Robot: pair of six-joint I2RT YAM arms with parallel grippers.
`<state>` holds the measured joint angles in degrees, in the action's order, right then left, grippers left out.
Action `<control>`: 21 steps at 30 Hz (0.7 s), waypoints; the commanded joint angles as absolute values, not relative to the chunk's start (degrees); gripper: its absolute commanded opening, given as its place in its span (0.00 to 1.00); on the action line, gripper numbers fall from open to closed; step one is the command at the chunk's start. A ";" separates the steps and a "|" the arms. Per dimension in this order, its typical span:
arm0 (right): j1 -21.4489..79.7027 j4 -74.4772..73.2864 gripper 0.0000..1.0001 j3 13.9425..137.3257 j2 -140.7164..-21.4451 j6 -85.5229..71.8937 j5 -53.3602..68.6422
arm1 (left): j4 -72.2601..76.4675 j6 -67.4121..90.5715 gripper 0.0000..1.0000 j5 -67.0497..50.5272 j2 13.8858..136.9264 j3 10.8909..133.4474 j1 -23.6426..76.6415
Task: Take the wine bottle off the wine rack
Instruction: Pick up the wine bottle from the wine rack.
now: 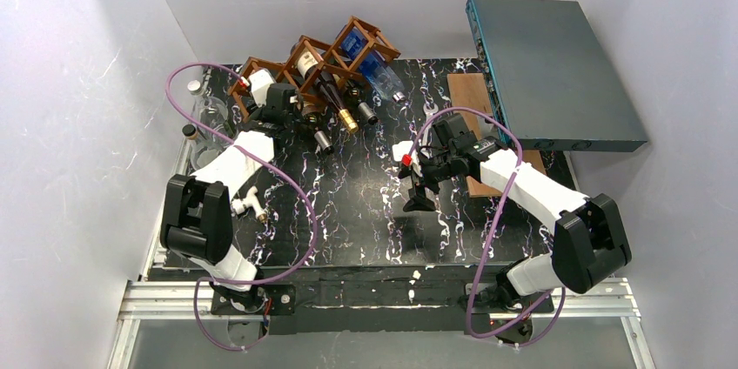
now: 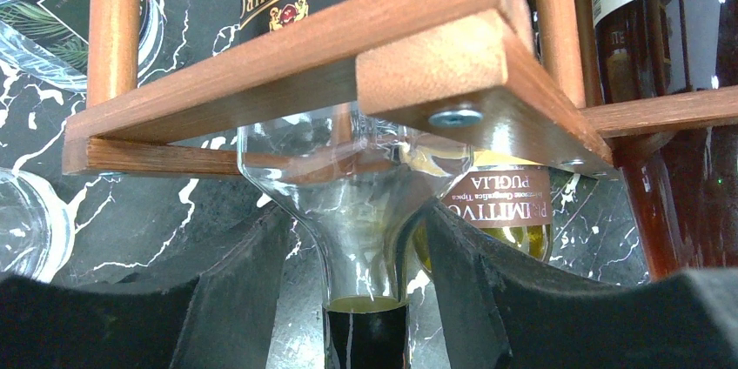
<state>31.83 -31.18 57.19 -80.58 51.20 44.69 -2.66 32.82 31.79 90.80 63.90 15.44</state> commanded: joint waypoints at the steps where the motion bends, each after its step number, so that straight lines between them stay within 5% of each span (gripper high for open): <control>1: 31.55 -31.12 0.98 56.51 -80.86 51.94 45.09 | -0.35 32.83 0.57 31.93 91.78 65.02 14.64; 16: 31.55 -31.30 0.99 56.68 -81.30 52.06 45.17 | 2.76 32.10 0.58 30.54 92.77 64.67 14.40; 21: 31.55 -31.31 0.99 56.69 -81.21 52.12 45.13 | 2.90 31.82 0.45 30.35 92.50 64.26 14.40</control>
